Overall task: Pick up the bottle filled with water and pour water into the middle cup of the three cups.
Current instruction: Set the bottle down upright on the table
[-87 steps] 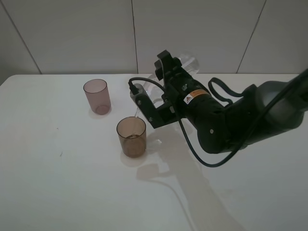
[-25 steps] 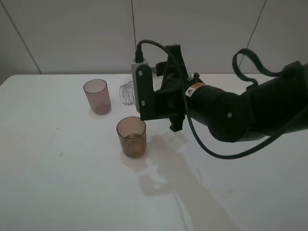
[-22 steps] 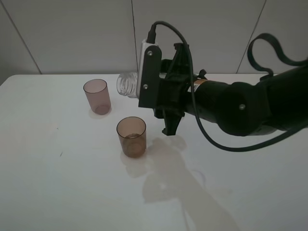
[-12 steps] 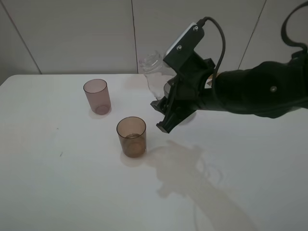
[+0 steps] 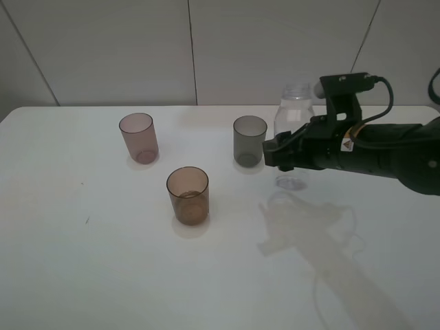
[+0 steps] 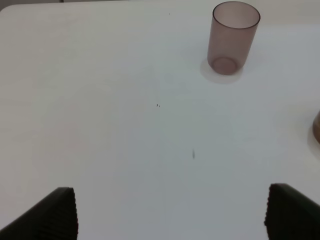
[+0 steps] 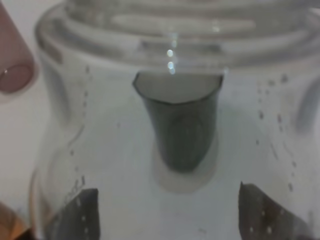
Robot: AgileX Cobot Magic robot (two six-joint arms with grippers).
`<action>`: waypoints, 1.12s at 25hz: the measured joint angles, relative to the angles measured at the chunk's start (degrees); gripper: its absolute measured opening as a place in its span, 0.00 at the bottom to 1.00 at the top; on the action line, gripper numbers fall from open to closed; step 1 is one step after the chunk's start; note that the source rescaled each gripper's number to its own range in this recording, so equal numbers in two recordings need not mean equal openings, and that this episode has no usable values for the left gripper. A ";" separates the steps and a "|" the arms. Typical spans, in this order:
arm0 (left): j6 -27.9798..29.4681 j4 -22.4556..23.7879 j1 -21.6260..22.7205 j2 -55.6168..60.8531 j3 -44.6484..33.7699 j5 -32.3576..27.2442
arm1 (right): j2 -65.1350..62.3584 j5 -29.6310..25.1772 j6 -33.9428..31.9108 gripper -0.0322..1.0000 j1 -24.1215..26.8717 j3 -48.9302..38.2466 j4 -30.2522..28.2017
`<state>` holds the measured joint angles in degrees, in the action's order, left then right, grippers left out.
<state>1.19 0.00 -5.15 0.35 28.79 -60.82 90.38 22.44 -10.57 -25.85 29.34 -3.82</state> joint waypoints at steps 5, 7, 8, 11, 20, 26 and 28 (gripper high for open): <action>0.00 0.00 0.00 0.00 0.00 0.00 | 6.23 14.96 4.09 0.03 3.39 -2.35 4.97; 0.00 0.00 0.00 0.00 0.00 0.00 | 9.71 20.76 9.14 0.03 3.47 -2.52 9.25; 0.00 0.00 0.00 0.00 0.00 0.00 | 11.56 23.74 12.03 0.03 3.47 -2.58 11.31; 0.00 0.00 0.00 0.00 0.00 0.00 | 16.35 32.42 17.28 0.03 3.58 -2.62 14.49; 0.00 0.00 0.00 0.00 0.00 0.00 | 26.69 45.91 18.66 0.03 3.66 -2.63 15.92; 0.00 0.00 0.00 0.00 0.00 0.00 | 30.98 45.91 16.87 0.03 3.66 -2.63 15.92; 0.00 0.00 0.00 0.00 0.00 0.00 | 31.56 46.18 15.41 0.03 3.66 -2.63 15.92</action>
<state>1.19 0.00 -5.15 0.35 28.79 -60.82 121.95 68.62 4.85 -22.19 26.71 12.10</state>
